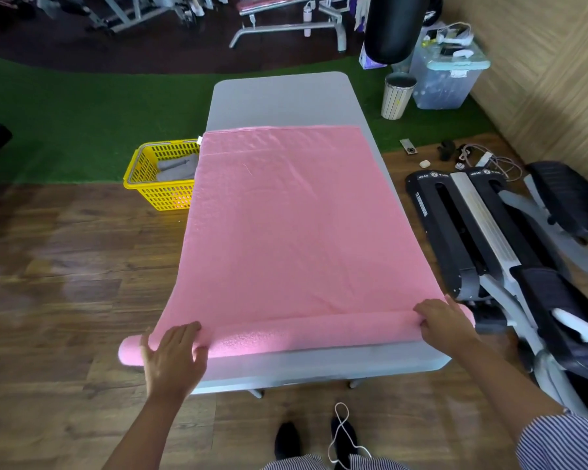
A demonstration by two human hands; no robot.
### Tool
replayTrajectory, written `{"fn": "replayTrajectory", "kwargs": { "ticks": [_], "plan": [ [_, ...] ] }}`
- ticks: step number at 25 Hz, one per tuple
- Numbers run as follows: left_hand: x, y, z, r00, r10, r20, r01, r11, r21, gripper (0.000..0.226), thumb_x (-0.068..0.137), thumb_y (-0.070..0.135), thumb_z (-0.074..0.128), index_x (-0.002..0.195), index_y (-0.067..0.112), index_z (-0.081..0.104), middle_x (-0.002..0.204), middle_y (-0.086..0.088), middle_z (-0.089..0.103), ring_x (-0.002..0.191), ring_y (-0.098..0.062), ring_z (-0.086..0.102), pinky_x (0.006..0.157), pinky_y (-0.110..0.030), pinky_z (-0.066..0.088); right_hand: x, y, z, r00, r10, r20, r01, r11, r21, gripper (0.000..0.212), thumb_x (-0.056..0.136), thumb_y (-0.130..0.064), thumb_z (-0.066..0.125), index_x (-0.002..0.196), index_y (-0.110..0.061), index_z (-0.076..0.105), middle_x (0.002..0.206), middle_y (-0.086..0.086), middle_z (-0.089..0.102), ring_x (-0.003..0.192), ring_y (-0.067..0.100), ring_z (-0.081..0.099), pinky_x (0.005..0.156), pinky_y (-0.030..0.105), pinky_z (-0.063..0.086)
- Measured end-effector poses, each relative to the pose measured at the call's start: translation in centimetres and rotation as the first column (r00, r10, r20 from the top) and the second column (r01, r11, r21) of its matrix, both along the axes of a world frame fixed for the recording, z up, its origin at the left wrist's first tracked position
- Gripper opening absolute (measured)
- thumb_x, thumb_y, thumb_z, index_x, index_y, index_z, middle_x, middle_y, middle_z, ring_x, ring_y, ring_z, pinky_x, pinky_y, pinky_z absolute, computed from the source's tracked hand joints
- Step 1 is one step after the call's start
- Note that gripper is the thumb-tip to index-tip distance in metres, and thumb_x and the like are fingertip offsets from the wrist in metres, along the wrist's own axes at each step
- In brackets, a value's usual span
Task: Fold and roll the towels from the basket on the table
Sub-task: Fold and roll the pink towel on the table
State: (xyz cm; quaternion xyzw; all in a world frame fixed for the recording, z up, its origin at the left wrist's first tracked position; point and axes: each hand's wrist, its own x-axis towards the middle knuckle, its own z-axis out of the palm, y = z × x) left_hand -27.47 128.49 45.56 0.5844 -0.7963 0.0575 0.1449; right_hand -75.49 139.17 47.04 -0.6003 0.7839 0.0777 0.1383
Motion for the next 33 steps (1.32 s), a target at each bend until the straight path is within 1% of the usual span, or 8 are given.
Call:
{"fn": "replayTrajectory", "kwargs": {
  "ticks": [5,7,10,15,19,22,27,33],
  "plan": [
    [-0.3,0.3,-0.6,0.999,0.036,-0.035,-0.035,0.998,0.050,0.040,0.081,0.032,0.042,0.108,0.018,0.068,0.108,0.001,0.069,0.104,-0.018,0.065,0.107,-0.060,0.022,-0.8,0.3,-1.6,0.997,-0.032,0.068,0.051,0.951,-0.305,0.030,0.077,0.005,0.058,0.104,-0.006,0.065,0.103,0.010,0.065,0.092,0.033,0.062,0.094,0.053,0.043],
    [0.0,0.2,-1.3,1.000,0.004,-0.012,-0.002,0.991,0.134,0.045,0.070,0.034,0.066,0.113,0.020,0.066,0.113,0.001,0.068,0.111,-0.019,0.063,0.103,-0.064,0.025,-0.4,0.5,-1.8,0.987,-0.084,0.139,0.121,0.951,-0.283,0.027,0.082,0.002,0.056,0.107,-0.003,0.065,0.106,0.011,0.066,0.098,0.033,0.061,0.100,0.052,0.038],
    [-0.1,-0.1,-1.5,1.000,-0.003,0.018,-0.001,0.978,0.208,0.063,0.055,0.010,0.088,0.114,0.017,0.066,0.111,-0.001,0.069,0.109,-0.023,0.064,0.096,-0.071,0.031,-0.4,0.6,-1.5,0.992,-0.075,0.097,0.087,0.988,-0.124,0.045,0.073,-0.002,0.062,0.117,-0.009,0.060,0.116,0.004,0.061,0.108,0.026,0.056,0.106,0.045,0.033],
    [-4.2,-0.2,-1.1,0.999,-0.042,-0.019,0.045,0.979,0.198,0.057,0.057,0.001,0.086,0.110,0.013,0.069,0.105,-0.003,0.071,0.103,-0.025,0.067,0.094,-0.073,0.035,-2.4,1.8,-0.3,0.979,-0.202,0.013,0.203,0.973,-0.106,0.039,0.064,0.008,0.064,0.100,-0.006,0.067,0.094,0.012,0.069,0.088,0.033,0.062,0.086,0.044,0.047],
    [-4.1,0.4,-0.1,0.997,-0.077,-0.005,0.078,0.990,0.117,0.033,0.072,0.023,0.064,0.104,0.017,0.070,0.090,0.002,0.072,0.085,-0.018,0.070,0.093,-0.064,0.038,-1.9,1.6,0.5,0.981,-0.192,-0.009,0.191,0.980,-0.056,0.028,0.069,0.004,0.057,0.088,-0.013,0.066,0.088,0.007,0.067,0.082,0.028,0.057,0.096,0.044,0.040],
    [-1.1,0.1,-0.4,1.000,-0.025,0.005,0.024,0.992,0.127,0.047,0.077,0.039,0.039,0.110,0.016,0.064,0.093,0.002,0.071,0.086,-0.017,0.068,0.097,-0.058,0.032,-0.6,0.3,0.4,0.996,-0.077,0.036,0.078,0.997,-0.027,0.036,0.075,-0.002,0.054,0.109,-0.012,0.063,0.107,0.005,0.064,0.103,0.024,0.055,0.108,0.040,0.030],
    [-0.6,0.5,-1.0,0.997,-0.067,-0.047,0.073,0.988,0.135,0.041,0.077,0.037,0.041,0.104,0.018,0.064,0.103,0.001,0.068,0.097,-0.019,0.066,0.099,-0.059,0.034,0.1,0.7,-0.6,0.968,-0.095,0.230,0.159,0.948,-0.276,0.038,0.077,0.006,0.058,0.114,0.000,0.060,0.115,0.012,0.061,0.107,0.030,0.055,0.101,0.040,0.040],
    [-0.5,0.5,-0.2,0.997,-0.074,-0.038,0.079,0.988,0.136,0.036,0.076,0.037,0.040,0.097,0.023,0.067,0.081,0.009,0.070,0.077,-0.015,0.068,0.091,-0.051,0.039,-0.3,1.4,-0.1,0.968,-0.104,0.227,0.140,0.979,-0.148,0.036,0.083,-0.006,0.058,0.118,-0.006,0.061,0.119,0.008,0.062,0.113,0.026,0.054,0.104,0.033,0.035]
  ]
}}
